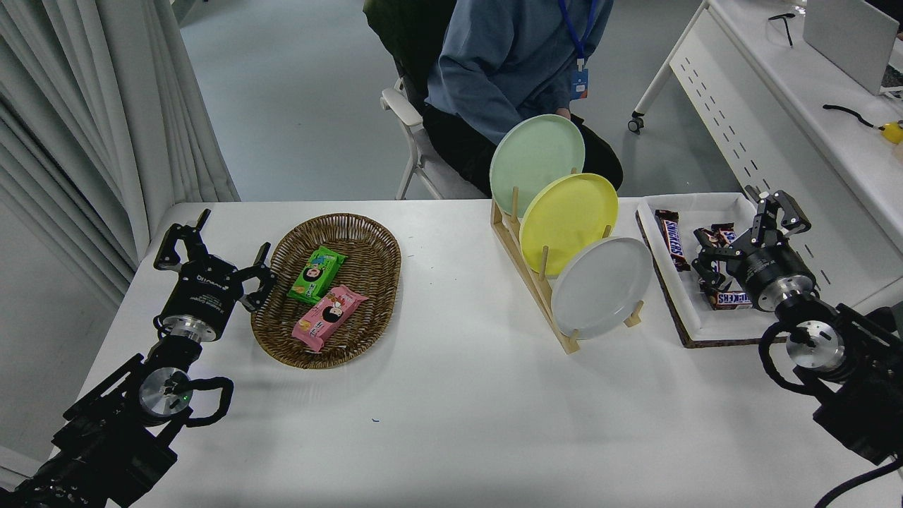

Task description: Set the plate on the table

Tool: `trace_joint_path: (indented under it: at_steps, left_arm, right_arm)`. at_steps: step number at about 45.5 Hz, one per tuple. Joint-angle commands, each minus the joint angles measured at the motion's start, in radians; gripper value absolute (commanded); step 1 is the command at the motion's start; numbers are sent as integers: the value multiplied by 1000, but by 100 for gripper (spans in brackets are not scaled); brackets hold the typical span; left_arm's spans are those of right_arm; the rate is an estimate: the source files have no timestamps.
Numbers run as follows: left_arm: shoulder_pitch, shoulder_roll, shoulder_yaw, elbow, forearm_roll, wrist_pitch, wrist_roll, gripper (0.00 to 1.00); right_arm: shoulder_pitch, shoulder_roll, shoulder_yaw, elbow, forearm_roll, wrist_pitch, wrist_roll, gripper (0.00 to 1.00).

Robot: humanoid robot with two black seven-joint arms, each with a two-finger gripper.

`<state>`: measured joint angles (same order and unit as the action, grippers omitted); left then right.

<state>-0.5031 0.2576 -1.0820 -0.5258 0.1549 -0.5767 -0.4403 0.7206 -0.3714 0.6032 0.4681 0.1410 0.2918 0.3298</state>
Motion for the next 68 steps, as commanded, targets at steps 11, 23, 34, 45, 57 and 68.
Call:
trace_joint_path:
  at_steps: [11,23,34,45,57,68]
  left_arm:
    - [0,0,-1,0,0,0,0,100]
    - [0,0,0,0,0,0,0,100]
    - [0,0,0,0,0,0,0,100]
    - [0,0,0,0,0,0,0,100]
    - [0,-1,-1,1,0,0,0,100]
    - [0,0,0,1,0,0,0,100]
  right_arm:
    - [-35,25,10,0,3,17,0,99]
    - [-61,28,26,-2,15,21,0,99]
    - [-49,32,41,4,14,23,0,99]
    - [-44,31,49,0,14,24,0,99]
    - [-44,22,73,0,14,24,0,99]
    - [-29,-37,53,20,15,27,0,99]
